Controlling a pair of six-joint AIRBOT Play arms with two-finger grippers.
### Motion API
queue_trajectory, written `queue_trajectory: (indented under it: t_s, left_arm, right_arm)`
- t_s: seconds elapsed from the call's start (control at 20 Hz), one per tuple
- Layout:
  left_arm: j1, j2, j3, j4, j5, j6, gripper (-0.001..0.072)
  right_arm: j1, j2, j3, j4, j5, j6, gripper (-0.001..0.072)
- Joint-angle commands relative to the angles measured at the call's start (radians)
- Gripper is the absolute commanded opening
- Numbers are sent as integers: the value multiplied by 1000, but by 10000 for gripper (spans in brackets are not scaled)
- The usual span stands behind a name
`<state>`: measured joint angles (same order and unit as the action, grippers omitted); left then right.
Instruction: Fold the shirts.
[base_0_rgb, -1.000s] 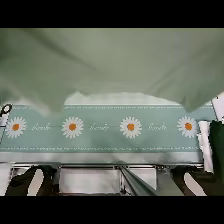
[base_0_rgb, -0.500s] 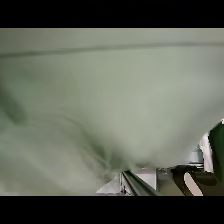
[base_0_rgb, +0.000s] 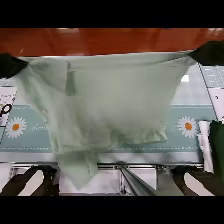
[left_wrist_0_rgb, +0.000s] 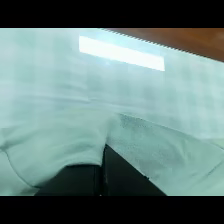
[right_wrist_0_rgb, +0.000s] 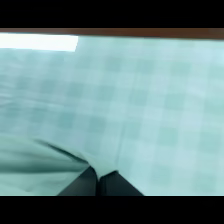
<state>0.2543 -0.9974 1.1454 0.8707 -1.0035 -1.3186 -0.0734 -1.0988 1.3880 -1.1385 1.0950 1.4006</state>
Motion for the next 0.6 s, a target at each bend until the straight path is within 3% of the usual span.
queue_trajectory:
  t_s: [0.0,0.25,0.3,0.45,0.55]
  left_arm:
    - [-84,-363,96,-79,159,66,23]
    - [-167,-769,437,-79,176,144,23]
    - [-176,-817,487,-84,190,130,24]
    - [-188,-874,548,-161,188,92,24]
    - [-185,-871,549,-193,143,90,24]
  right_arm:
    - [0,-297,-1,91,-237,-36,23]
    - [0,-578,77,149,-423,1,23]
    - [-1,-617,101,153,-420,59,23]
    - [0,-693,167,173,-363,72,32]
    - [-9,-697,183,286,-309,-68,182]
